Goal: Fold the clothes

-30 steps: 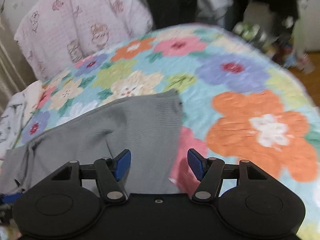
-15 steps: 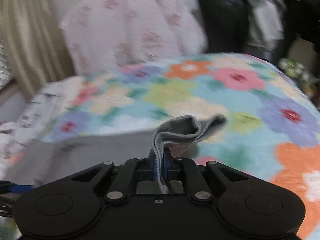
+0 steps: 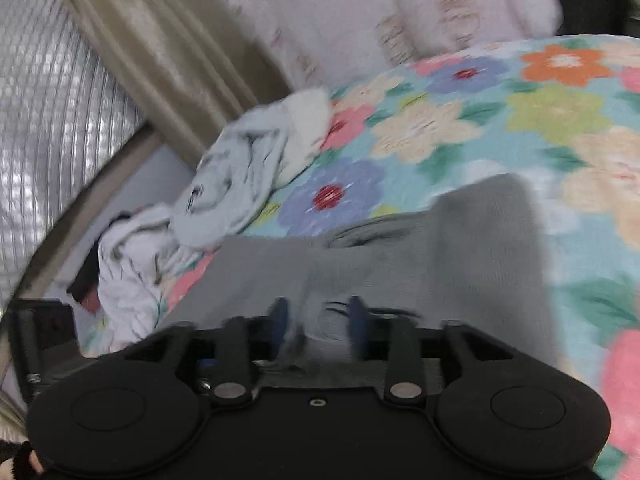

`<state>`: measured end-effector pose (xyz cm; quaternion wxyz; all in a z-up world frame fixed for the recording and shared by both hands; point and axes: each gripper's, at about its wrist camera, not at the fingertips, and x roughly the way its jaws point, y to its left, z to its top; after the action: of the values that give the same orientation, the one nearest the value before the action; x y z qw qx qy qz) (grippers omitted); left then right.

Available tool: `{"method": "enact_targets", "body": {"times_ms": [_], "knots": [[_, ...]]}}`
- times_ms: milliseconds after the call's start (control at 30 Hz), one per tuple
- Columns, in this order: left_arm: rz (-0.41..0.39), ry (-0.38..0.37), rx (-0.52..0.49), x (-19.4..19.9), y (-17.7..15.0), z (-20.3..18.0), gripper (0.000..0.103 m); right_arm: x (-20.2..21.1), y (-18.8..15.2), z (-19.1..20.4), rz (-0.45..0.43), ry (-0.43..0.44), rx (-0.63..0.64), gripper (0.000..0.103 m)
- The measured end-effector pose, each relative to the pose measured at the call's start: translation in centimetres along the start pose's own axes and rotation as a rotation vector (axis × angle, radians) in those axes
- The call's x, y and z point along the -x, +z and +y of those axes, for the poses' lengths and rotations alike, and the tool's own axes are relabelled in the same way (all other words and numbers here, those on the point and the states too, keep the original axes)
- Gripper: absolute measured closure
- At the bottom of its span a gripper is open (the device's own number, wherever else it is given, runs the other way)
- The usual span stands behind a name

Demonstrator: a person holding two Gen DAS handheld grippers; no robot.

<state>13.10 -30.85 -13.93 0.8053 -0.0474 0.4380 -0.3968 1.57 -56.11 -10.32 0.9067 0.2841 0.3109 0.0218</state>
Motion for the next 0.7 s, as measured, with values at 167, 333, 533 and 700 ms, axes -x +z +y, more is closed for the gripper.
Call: {"method": "enact_targets", "body": {"times_ms": [167,333,533,700], "knots": [[0.017,-0.027,0.016,-1.3,0.3,-0.1,0.032,4.3,-1.4,-2.4,-0.005,-0.091,0.008,0.059],[0.027,-0.040,0.023,-1.6,0.2,-0.6,0.032,2.5,-4.6,-1.6,0.140,-0.164,0.083,0.055],[0.055,-0.077,0.012,-1.5,-0.4,-1.2,0.032,-2.1,-5.5,-1.3,0.104,-0.093,0.141,0.094],[0.079,-0.127,0.062,-1.6,-0.4,-1.1,0.032,0.0,-4.5,-0.5,-0.035,-0.035,0.133,0.096]]}}
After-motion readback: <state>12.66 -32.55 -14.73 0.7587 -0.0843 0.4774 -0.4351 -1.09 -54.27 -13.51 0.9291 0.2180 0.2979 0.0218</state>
